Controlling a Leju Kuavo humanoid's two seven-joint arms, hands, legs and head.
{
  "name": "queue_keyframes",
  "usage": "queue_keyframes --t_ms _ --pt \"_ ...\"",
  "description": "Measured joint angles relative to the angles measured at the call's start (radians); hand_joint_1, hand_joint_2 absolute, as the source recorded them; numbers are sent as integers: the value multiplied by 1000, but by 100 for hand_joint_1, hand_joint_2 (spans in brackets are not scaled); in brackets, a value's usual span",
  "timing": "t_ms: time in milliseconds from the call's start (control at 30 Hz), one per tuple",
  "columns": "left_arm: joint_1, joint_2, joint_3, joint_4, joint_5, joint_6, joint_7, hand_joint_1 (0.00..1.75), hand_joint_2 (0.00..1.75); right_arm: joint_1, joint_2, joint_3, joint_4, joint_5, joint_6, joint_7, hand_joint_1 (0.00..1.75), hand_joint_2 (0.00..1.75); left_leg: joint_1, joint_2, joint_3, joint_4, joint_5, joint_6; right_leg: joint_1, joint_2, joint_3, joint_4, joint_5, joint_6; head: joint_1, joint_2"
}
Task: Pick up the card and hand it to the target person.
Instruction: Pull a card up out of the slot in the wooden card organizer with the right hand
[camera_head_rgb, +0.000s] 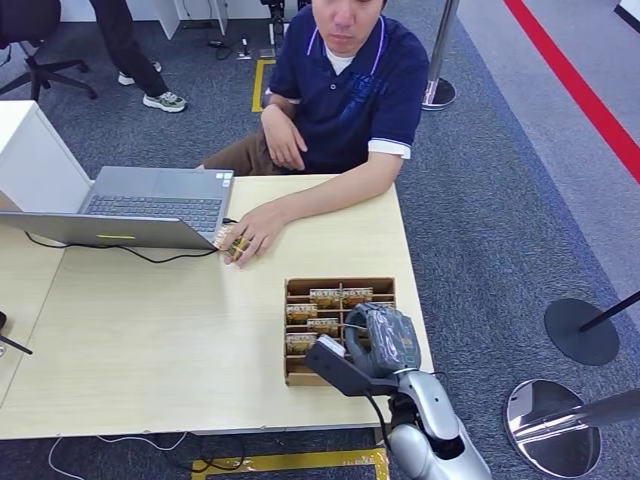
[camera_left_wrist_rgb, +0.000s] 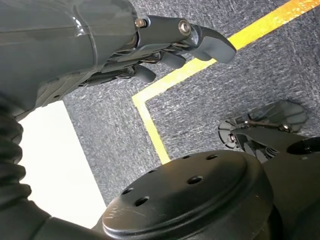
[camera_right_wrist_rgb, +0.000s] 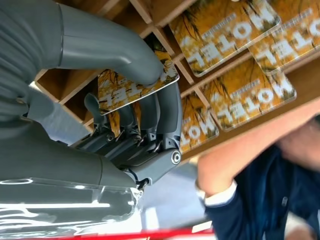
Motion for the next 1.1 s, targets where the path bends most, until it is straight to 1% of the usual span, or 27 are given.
queue_keyframes --t_ms 167,300,433,667,800,1100 --pt "0 2 2 0 -4 1 3 0 175 -36 -20 35 50 -19 38 -25 131 175 0 2 1 -1 0 0 0 1 0 -1 1 0 0 0" --pt "-1 2 12 0 -4 1 6 0 175 -68 -32 81 109 -51 73 -51 131 175 1 3 2 -1 0 0 1 2 2 -1 1 -1 0 0" --pt "0 -1 23 1 3 1 9 0 175 -89 -32 102 143 -74 74 -71 131 175 1 5 3 -2 1 0 1 4 3 -2 2 -1 0 0" --pt "1 -1 31 1 2 3 10 0 175 -118 -35 122 172 -103 64 -81 131 175 1 6 6 -1 0 0 1 5 5 -1 2 -2 0 0" --pt "1 0 36 0 0 3 10 0 175 -118 -44 112 148 -120 40 -80 131 175 1 6 6 -1 1 -1 1 4 5 0 2 -2 0 0" --pt "1 -2 48 0 -2 3 8 0 175 -105 -65 48 8 -145 -19 -66 131 175 1 5 5 0 1 -1 1 3 3 1 3 -2 0 0"
